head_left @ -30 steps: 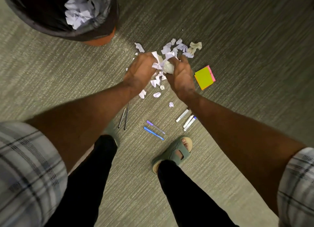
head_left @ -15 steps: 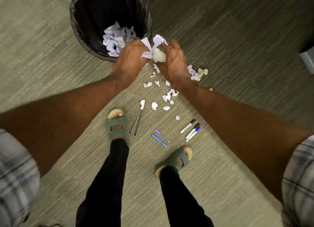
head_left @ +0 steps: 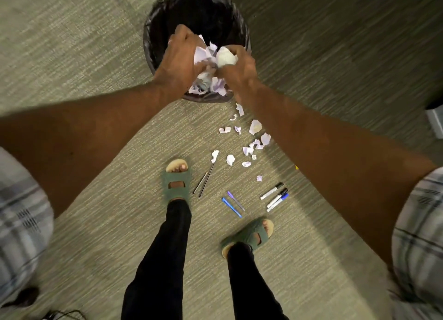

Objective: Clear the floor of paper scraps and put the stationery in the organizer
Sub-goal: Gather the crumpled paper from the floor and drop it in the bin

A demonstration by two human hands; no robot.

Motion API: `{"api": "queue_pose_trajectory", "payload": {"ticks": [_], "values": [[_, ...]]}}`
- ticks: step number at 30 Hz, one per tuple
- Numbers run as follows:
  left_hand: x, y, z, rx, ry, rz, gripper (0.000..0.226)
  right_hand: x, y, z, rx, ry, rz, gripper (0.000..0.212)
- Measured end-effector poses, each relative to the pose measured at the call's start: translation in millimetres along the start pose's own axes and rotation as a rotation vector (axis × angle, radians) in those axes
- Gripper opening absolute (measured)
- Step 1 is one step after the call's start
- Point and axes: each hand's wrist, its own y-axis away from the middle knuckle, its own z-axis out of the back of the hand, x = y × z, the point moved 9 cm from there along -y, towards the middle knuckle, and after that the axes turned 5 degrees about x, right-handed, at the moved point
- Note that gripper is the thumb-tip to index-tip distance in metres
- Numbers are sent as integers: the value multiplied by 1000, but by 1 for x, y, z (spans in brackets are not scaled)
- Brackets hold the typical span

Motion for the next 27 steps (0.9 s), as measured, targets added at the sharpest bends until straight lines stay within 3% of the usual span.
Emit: {"api": "queue_pose_trajectory", "payload": {"ticks": [4,8,12,18,20,27], "values": [[23,-13,13,-106,162,130,50,-3,-3,-9,42,-291,-118,62],[32,-16,11,-84,169,124,50,-5,-7,-10,27,-328,-172,58],[37,-17,5,-54,178,136,49,-11,-9,-5,9,-243,-161,50],[27,-10,-13,-19,186,110,34,-19,-4,26,-75,-84,10,40],[14,-3,-27,35,202,62,34,-30,1,39,-80,72,53,36],[-9,38,-117,213,226,47,23,-135,19,77,-64,349,30,29]]}}
